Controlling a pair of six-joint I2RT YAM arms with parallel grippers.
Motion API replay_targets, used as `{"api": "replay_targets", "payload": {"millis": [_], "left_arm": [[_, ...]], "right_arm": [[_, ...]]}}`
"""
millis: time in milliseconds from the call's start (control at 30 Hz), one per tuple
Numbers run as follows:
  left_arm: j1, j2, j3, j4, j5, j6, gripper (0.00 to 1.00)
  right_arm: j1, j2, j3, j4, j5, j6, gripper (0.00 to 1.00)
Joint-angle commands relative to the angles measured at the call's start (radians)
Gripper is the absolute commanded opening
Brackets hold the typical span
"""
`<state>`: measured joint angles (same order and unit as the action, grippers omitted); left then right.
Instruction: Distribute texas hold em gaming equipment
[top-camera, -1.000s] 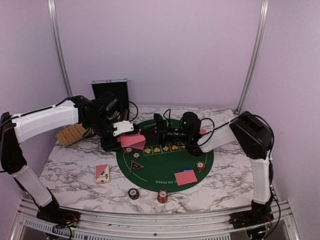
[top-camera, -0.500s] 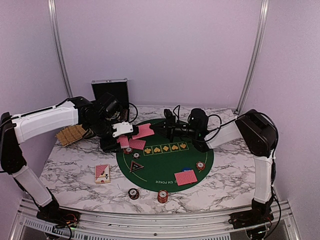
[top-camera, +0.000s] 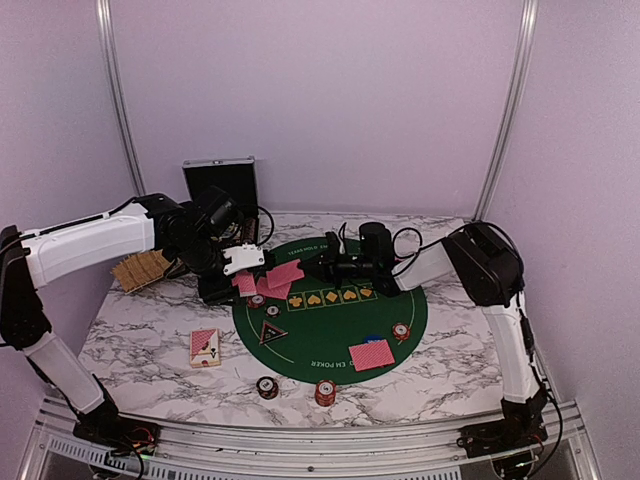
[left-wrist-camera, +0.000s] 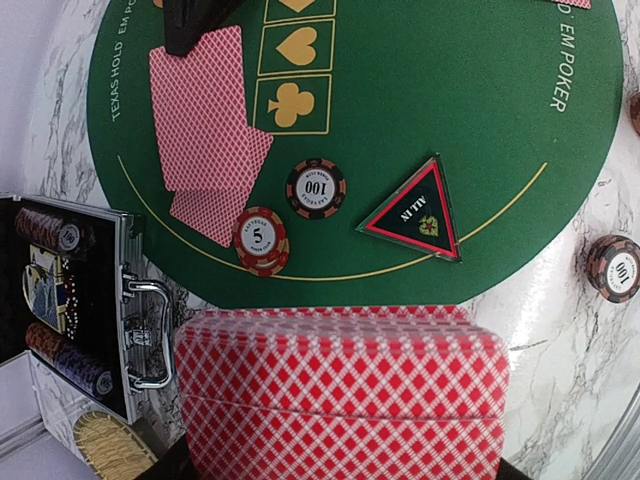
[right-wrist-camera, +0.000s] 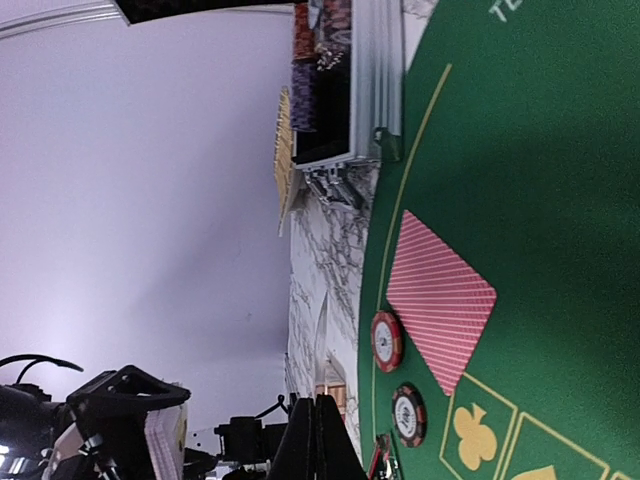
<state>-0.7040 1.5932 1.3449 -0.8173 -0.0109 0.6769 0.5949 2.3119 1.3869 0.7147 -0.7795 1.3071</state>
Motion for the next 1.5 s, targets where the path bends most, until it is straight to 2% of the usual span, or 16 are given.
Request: {"api": "replay_targets", "payload": {"millis": [0,767,967,1267,1367,1467], "left_arm": [[-0.003,-0.032,-0.004,-0.008,-0.001,0.001,0.00],[-0.003,-0.023,0.001,-0.011,0.006,-0.002,0.00],[-0.003,-0.022,0.002,-0.015,0.006,-0.002,0.00],[-0.003,-0.020,0.003,-0.016,0.006,-0.005,0.00],[-0.003,-0.021,0.001,-0.016,0.006,-0.005,0.00],[-0.003,-0.019,0.002,-0.015,0.006,-0.006,0.00]], "right_arm": [[0.011,0.061,0.091,-0.064,0.042,-0.032,0.00],[0.070,0.233,0.320,-0.232,0.187,-0.086,0.00],[0.072,0.181,0.262,-0.259,0.203,-0.131,0.26],[0.072,0.072,0.159,-0.333,0.247,-0.211,0.50],[0.071,0.038,0.141,-0.379,0.276,-0.249,0.62],[0.071,0.012,0.135,-0.425,0.296,-0.281,0.71]]}}
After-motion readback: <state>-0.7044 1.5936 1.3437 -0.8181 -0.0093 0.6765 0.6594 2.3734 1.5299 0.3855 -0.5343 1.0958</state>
